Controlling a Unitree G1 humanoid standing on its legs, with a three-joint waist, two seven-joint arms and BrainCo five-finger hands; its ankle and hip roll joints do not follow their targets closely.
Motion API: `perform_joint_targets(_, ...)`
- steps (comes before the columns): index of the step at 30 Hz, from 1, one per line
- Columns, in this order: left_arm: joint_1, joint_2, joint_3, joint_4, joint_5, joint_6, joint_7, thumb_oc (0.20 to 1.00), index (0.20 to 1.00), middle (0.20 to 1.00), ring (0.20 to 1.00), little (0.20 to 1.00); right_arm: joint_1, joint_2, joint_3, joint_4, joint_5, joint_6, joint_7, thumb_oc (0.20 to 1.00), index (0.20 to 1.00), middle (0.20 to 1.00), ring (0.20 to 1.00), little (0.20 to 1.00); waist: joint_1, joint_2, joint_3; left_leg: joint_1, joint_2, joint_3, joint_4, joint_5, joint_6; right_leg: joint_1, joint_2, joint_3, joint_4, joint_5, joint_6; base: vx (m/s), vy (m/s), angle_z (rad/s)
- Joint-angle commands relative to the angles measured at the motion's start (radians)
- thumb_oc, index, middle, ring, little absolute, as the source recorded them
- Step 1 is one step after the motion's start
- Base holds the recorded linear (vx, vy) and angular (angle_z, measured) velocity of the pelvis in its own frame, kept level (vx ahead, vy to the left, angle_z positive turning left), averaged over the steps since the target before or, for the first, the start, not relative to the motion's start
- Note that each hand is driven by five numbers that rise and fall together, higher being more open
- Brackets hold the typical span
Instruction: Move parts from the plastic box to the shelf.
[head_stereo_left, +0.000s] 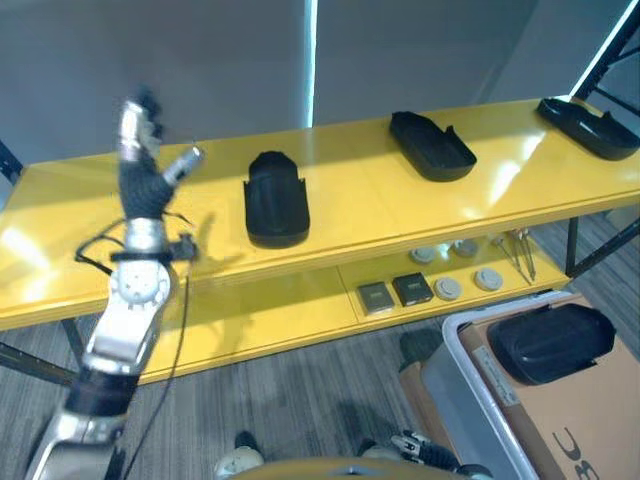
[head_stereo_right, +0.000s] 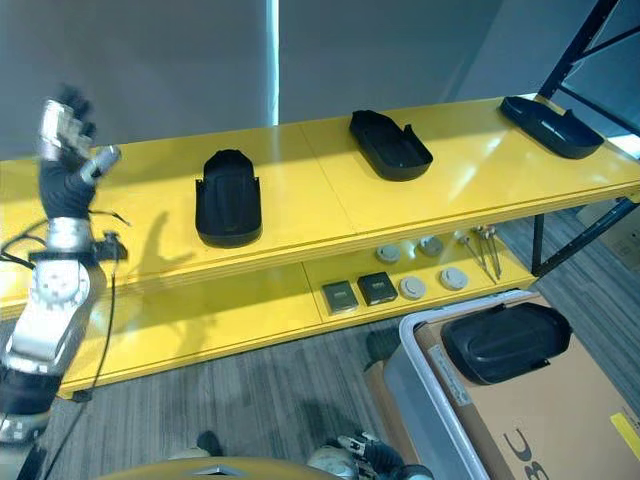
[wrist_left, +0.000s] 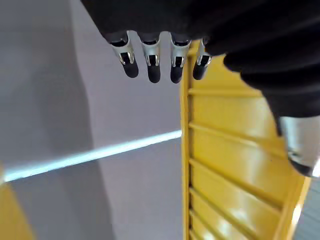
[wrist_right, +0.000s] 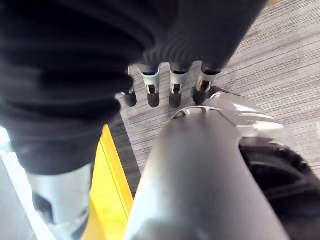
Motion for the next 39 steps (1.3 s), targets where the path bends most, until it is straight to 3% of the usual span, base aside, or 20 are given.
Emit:
perform_joint_targets(1, -0.012, -0.011, -0.006, 0.032, -0.148, 0.014, -0.167, 1.000, 1.000, 1.000, 1.000, 1.000, -0.015, 0.054, 0.014, -0.013, -0.003, -0.024, 0.032, 1.000, 1.000, 1.000, 1.000, 1.000, 0.009, -0.019, 0.014, -0.044, 0.028, -0.101, 0.083, -0.112, 0.007, -0.033, -0.059, 0.021, -0.018, 0.043, 0.062, -0.04, -0.005, 0.00)
perform_joint_targets(4, 0.119, -0.011, -0.053, 0.016, -0.202, 0.013, -0.285, 1.000, 1.000, 1.000, 1.000, 1.000, -0.015, 0.051, 0.009, -0.028, 0.012, -0.027, 0.012, 1.000, 1.000, 1.000, 1.000, 1.000, 0.036, -0.014, 0.038, -0.076, 0.026, -0.108, 0.099, -0.109, 0.008, -0.047, -0.064, 0.015, -0.026, 0.057, 0.063, -0.10, 0.004, -0.01)
perform_joint_targets(5, 0.171, -0.001, -0.068, 0.020, -0.270, 0.022, -0.343, 0.865, 0.865, 0.865, 0.865, 0.865, -0.018, 0.041, 0.007, -0.037, 0.031, -0.021, 0.002, 1.000, 1.000, 1.000, 1.000, 1.000, 0.047, -0.011, 0.047, -0.090, 0.026, -0.109, 0.103, -0.107, 0.009, -0.054, -0.067, 0.010, -0.031, 0.063, 0.064, -0.11, 0.016, 0.02)
perform_joint_targets(6, 0.206, 0.008, -0.078, 0.018, -0.272, -0.004, -0.364, 0.272, 0.272, 0.272, 0.272, 0.272, -0.019, 0.036, 0.002, -0.033, 0.035, -0.024, 0.003, 1.000, 1.000, 1.000, 1.000, 1.000, 0.051, -0.009, 0.054, -0.096, 0.026, -0.108, 0.107, -0.105, 0.009, -0.058, -0.068, 0.008, -0.031, 0.065, 0.064, -0.12, 0.026, 0.06)
perform_joint_targets(7, 0.235, 0.017, -0.090, 0.020, -0.281, -0.018, -0.384, 0.200, 0.200, 0.200, 0.200, 0.200, -0.021, 0.030, -0.001, -0.031, 0.036, -0.025, 0.004, 1.000, 1.000, 1.000, 1.000, 1.000, 0.055, -0.007, 0.060, -0.100, 0.025, -0.108, 0.110, -0.104, 0.011, -0.060, -0.069, 0.006, -0.031, 0.067, 0.064, -0.08, 0.025, 0.17)
perform_joint_targets(10, 0.276, 0.028, -0.153, 0.042, -0.256, -0.060, -0.395, 0.200, 0.200, 0.200, 0.200, 0.200, -0.021, 0.025, 0.011, 0.000, 0.045, -0.050, 0.002, 1.000, 1.000, 1.000, 1.000, 1.000, 0.059, -0.006, 0.065, -0.084, 0.024, -0.112, 0.114, -0.124, 0.005, -0.040, -0.072, 0.007, -0.036, 0.058, 0.074, 0.00, 0.037, 0.14)
perform_joint_targets(14, 0.273, 0.027, -0.164, 0.050, -0.238, -0.066, -0.379, 0.200, 0.200, 0.200, 0.200, 0.200, -0.024, 0.024, 0.012, 0.006, 0.045, -0.053, 0.004, 1.000, 1.000, 1.000, 1.000, 1.000, 0.056, -0.009, 0.066, -0.088, 0.027, -0.096, 0.117, -0.108, 0.013, -0.045, -0.073, 0.000, -0.038, 0.071, 0.064, 0.02, 0.004, -0.01)
perform_joint_targets(15, 0.240, 0.017, -0.194, 0.094, -0.247, -0.069, -0.321, 0.200, 0.200, 0.200, 0.200, 0.200, -0.024, 0.026, 0.022, 0.020, 0.042, -0.051, 0.001, 1.000, 1.000, 1.000, 1.000, 1.000, 0.043, -0.012, 0.056, -0.061, 0.030, -0.097, 0.116, -0.128, 0.003, -0.025, -0.070, 0.015, -0.039, 0.057, 0.073, 0.14, 0.014, -0.03)
perform_joint_targets(22, 0.094, -0.057, -0.242, 0.246, -0.307, 0.002, -0.235, 0.200, 0.200, 0.200, 0.200, 0.200, -0.008, 0.024, 0.033, 0.014, -0.004, -0.029, 0.024, 1.000, 1.000, 1.000, 1.000, 1.000, -0.009, -0.030, 0.041, -0.038, 0.042, -0.059, 0.120, -0.118, 0.008, -0.027, -0.058, 0.049, -0.036, 0.063, 0.060, 0.06, -0.016, -0.14)
perform_joint_targets(39, -0.110, -0.164, -0.279, 0.582, -0.210, 0.004, -0.139, 0.200, 0.200, 0.200, 0.200, 0.200, -0.001, 0.019, 0.085, -0.038, -0.035, 0.013, 0.047, 1.000, 1.000, 1.000, 1.000, 1.000, -0.076, -0.050, 0.038, -0.034, 0.069, -0.039, 0.144, -0.120, 0.000, -0.033, -0.032, 0.097, -0.032, 0.055, 0.060, 0.03, -0.029, -0.09)
